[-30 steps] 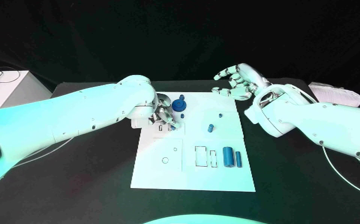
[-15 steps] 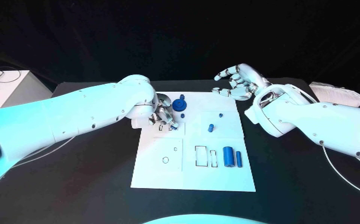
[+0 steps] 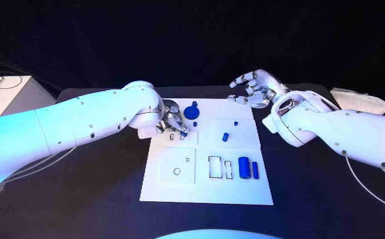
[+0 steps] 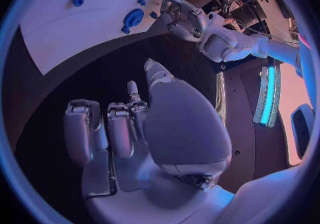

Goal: Assemble the parts on the task board

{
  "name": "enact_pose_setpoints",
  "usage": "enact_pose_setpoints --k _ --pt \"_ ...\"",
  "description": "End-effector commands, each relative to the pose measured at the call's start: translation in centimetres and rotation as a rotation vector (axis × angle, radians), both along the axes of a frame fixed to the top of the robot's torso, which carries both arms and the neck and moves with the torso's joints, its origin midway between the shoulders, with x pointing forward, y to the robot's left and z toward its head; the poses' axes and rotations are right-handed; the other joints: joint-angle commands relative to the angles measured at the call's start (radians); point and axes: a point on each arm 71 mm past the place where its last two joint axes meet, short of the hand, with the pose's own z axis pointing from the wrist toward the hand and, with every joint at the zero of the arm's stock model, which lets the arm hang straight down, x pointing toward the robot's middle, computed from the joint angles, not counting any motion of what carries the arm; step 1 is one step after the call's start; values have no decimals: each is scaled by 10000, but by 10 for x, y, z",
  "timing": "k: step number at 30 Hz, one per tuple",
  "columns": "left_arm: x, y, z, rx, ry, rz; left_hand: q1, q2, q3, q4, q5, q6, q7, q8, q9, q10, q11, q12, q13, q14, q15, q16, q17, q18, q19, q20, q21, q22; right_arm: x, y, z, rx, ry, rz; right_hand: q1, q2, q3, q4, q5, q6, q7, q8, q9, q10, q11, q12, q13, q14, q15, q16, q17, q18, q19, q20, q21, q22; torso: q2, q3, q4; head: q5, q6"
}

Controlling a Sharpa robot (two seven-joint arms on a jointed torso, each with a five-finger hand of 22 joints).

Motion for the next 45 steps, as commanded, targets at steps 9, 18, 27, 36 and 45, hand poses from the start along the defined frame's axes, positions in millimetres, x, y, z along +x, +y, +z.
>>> enact_pose_setpoints --k 9,18,27,36,45 --pt "-3 3 4 -500 -559 444 -284 -124 1966 -2203 756 357 -124 57 196 384 -85 253 347 742 -172 223 1716 -191 249 -84 163 261 0 -1 -3 -55 196 46 -99 25 33 29 40 19 27 -51 -12 -27 2 -38 1516 851 82 -34 1841 150 496 61 -35 1824 3 5 24 91 -98" --pt "-7 5 1 -145 -1120 386 -372 -161 1988 -2248 945 458 -179 78 243 576 -138 389 535 817 -220 304 1898 -248 464 -129 284 534 0 -2 -4 -60 222 14 -99 25 33 29 40 19 27 -51 -12 -27 2 -38 1516 851 82 -34 1841 150 496 61 -35 1824 10 0 3 158 -146" --pt "-11 5 -7 43 -1370 371 -434 -205 2025 -2288 1112 526 -215 91 277 677 -174 448 618 849 -257 337 1974 -270 553 -166 333 638 0 -3 -5 -65 237 0 -99 25 33 29 40 19 27 -51 -12 -27 2 -38 1516 851 82 -34 1841 150 496 61 -35 1824 6 -8 5 177 -212" --pt "-14 5 -14 159 -1449 401 -449 -217 2033 -2296 1153 542 -224 95 285 693 -182 451 620 849 -265 335 1970 -274 570 -174 343 657 0 -3 -5 -79 271 -8 -99 25 33 29 40 19 27 -51 -12 -27 2 -38 1516 851 82 -34 1841 150 496 61 -35 1824 22 -7 -13 186 -214" --pt "-15 5 -17 291 -1441 302 -457 -218 2034 -2293 1159 545 -225 95 287 676 -183 426 578 849 -267 334 1967 -278 582 -176 349 673 0 -3 -5 -83 283 -10 -151 38 40 33 55 19 27 -50 -13 -30 2 -41 1511 854 82 -30 1855 153 489 62 -50 1814 30 -11 -14 180 -238"
